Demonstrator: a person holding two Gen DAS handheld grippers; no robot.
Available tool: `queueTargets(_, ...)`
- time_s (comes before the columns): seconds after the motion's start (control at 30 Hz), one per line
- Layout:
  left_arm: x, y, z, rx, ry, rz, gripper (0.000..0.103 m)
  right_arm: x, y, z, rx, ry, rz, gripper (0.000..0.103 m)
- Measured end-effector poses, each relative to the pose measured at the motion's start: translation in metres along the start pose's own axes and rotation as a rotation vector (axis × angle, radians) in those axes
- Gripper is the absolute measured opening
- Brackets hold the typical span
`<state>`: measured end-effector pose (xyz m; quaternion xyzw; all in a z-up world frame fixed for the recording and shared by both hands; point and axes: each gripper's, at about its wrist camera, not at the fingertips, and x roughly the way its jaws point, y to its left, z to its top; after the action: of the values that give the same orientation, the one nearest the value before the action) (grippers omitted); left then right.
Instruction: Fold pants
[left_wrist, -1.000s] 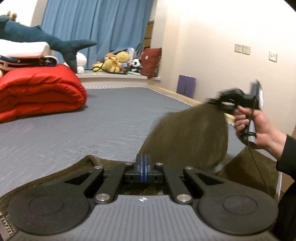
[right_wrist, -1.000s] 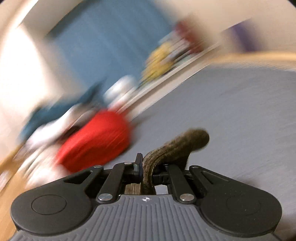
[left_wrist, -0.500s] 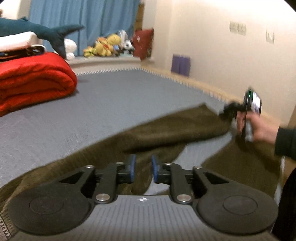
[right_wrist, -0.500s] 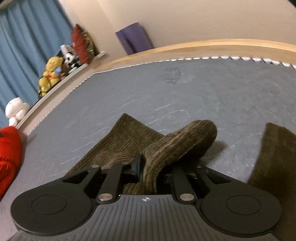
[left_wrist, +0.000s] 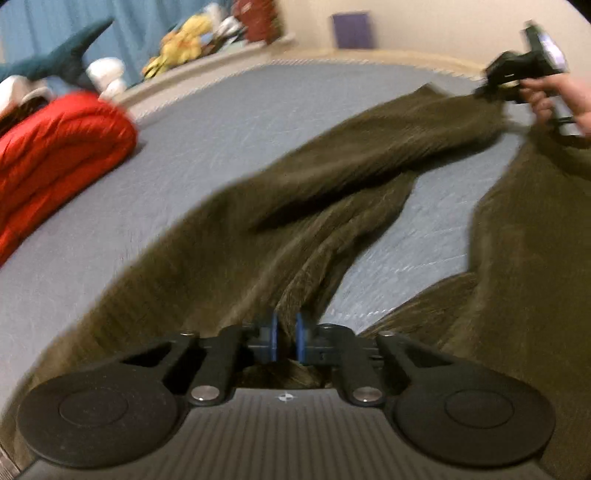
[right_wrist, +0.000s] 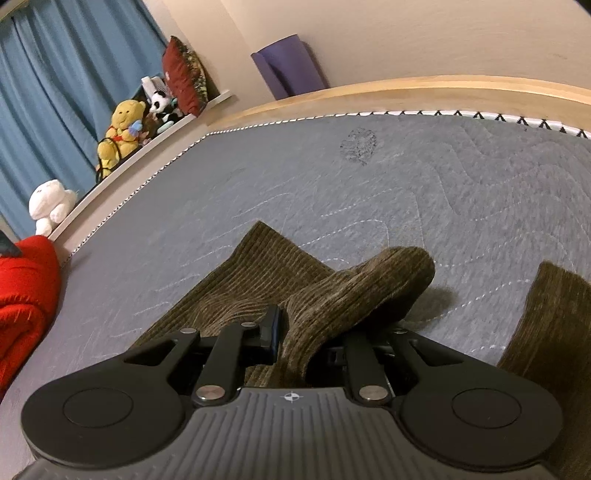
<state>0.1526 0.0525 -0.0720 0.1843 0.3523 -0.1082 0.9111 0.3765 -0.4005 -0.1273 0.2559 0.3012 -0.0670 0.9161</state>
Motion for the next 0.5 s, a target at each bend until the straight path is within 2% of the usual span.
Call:
queueTargets(0.07,-0.026,0.010,0.004,0.076,-0.065,0.025,0.008,-0.009,-0.001,0.007,0.009,-0.045,0.013,0.008)
queueTargets(0.1,-0.036,0.021,0.003,0.061,-0.079,0.024,0.008,-0.016,0.000,0.011,0.012,-0.088,0.029,0.007)
queueTargets(0.13,-0.042,0.033,-0.001,0.034,-0.083,0.015,0.008,-0.033,0.007,0.020,0.006,-0.169,0.059,0.007)
queueTargets(0.23,-0.044,0.049,-0.020,0.032,-0.022,-0.083,0.008,-0.040,0.012,0.022,-0.023,-0.200,0.051,0.007)
queueTargets(0.3,-0.041,0.044,-0.032,0.066,0.030,-0.178,0.009,-0.031,0.009,0.017,-0.047,-0.149,-0.035,0.007)
queueTargets(0.37,-0.043,0.039,-0.036,0.079,0.048,-0.207,0.016,-0.015,0.001,0.009,-0.062,-0.037,-0.178,0.008)
queueTargets(0.4,-0.046,0.040,-0.034,0.062,0.043,-0.215,0.022,-0.007,-0.005,0.006,-0.048,0.030,-0.238,0.009)
queueTargets(0.43,-0.051,0.046,-0.031,0.016,0.028,-0.244,0.035,-0.003,-0.014,0.003,-0.008,0.076,-0.275,0.011)
queueTargets(0.47,-0.057,0.054,-0.028,-0.039,-0.003,-0.281,0.040,-0.005,-0.023,0.003,0.048,0.079,-0.267,0.013)
queueTargets(0.5,-0.064,0.062,-0.026,-0.096,-0.042,-0.316,0.040,-0.009,-0.027,0.006,0.074,0.067,-0.269,0.014)
